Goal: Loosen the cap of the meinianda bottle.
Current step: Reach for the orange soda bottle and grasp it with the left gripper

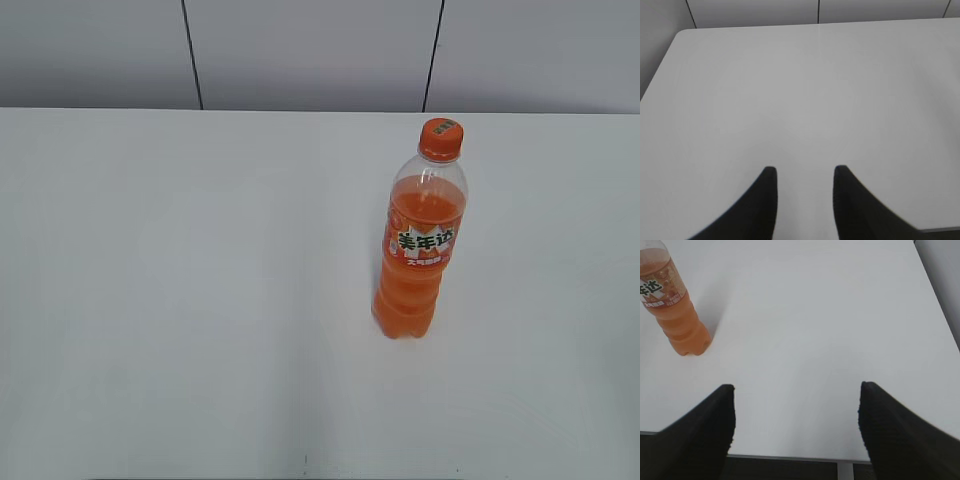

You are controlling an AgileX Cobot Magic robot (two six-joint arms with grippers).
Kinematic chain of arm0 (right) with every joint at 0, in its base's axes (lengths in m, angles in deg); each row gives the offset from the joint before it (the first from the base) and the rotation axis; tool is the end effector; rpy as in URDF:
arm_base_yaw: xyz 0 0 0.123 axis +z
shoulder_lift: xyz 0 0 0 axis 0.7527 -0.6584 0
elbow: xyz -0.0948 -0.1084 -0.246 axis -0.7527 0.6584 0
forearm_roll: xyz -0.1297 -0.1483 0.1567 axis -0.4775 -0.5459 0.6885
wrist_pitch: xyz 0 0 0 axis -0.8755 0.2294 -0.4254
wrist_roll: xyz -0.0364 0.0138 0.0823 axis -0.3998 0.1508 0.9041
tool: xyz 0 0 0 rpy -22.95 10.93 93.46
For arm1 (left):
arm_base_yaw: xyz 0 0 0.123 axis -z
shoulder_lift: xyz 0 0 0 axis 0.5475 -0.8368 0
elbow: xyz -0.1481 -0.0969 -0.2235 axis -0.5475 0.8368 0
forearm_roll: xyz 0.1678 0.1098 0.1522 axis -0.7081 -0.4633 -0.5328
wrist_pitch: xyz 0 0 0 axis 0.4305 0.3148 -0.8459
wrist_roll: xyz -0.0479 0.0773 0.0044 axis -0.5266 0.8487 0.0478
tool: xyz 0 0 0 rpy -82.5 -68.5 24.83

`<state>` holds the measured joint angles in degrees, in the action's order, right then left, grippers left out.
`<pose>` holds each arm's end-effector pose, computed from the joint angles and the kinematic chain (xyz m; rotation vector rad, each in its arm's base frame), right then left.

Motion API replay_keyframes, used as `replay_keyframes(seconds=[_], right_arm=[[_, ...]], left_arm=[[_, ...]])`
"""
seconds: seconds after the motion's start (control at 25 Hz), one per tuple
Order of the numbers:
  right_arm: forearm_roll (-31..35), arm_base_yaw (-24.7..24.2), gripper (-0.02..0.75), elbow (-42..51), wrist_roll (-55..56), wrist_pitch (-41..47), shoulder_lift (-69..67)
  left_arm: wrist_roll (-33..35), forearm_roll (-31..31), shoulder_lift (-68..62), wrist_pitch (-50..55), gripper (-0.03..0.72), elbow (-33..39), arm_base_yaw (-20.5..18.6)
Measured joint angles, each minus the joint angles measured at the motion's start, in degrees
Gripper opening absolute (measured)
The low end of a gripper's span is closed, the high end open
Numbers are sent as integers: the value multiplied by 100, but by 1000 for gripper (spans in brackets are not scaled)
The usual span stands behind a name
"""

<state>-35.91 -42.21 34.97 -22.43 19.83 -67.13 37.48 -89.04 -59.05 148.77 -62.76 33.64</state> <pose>-0.0081 -0.0009 0.2764 -0.1462 2.0628 0.0549 -0.0103 0.0010 0.2855 0.0234 2.0156 0.0186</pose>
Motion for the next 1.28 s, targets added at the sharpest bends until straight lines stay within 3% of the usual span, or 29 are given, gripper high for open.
replay_keyframes(seconds=[1.28], right_arm=[[39, 0, 577, 0, 0, 0, 0]], left_arm=[[0, 0, 0, 0, 240, 0, 0]])
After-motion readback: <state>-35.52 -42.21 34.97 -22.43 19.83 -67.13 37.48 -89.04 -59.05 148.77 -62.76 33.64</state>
